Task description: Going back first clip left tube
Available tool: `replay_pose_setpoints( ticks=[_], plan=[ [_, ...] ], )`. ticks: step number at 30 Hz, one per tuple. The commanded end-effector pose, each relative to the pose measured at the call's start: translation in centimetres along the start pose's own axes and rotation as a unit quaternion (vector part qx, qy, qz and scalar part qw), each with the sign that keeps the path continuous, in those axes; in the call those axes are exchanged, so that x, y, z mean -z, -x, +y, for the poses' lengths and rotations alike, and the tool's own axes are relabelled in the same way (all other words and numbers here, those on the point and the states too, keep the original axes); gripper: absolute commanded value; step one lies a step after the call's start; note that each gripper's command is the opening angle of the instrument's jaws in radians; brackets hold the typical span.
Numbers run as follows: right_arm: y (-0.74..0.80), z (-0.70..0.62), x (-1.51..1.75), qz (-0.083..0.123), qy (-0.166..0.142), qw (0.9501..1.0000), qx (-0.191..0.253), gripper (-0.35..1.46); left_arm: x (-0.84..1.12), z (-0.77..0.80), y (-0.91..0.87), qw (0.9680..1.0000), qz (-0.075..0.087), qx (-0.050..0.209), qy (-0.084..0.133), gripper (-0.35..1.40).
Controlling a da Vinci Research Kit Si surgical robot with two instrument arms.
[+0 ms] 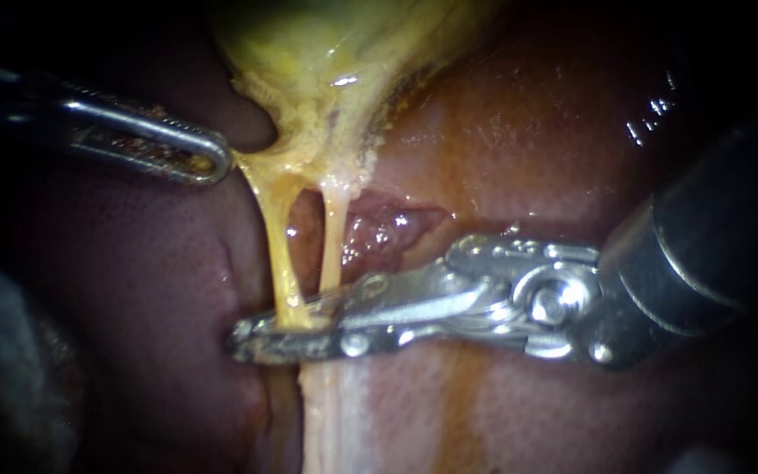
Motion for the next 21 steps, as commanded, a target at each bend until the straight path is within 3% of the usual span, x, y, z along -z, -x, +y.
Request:
replay_pose_setpoints(
  ticks=[1,3,6,8,16,21],
  plan=[
    [0.0,0.02,0.0,0.001,0.001,1.0,0.001,-0.35,0.0,0.0,0.0,1.0,0.0,0.0,0.0,-0.35],
    [0.01,0.04,0.0,0.001,0.004,1.0,0.001,-0.29,0.0,0.0,0.0,1.0,0.0,0.0,0.0,-0.35],
    [0.02,0.1,-0.03,0.012,0.001,0.9999,0.004,0.16,-0.01,0.0,0.0,1.0,0.0,0.0,0.0,-0.35],
    [0.03,0.15,-0.05,0.022,0.003,0.9996,0.018,0.32,-0.01,0.0,0.01,1.0,0.0,0.0,-0.001,-0.35],
    [0.01,0.41,-0.03,0.05,0.039,0.9963,0.058,0.45,-0.01,0.0,0.01,1.0,0.0,0.0,-0.001,-0.35],
    [-0.01,0.55,0.04,0.056,0.063,0.9931,0.082,0.47,-0.01,0.0,0.01,1.0,0.0,0.0,-0.001,-0.35]
  ],
)
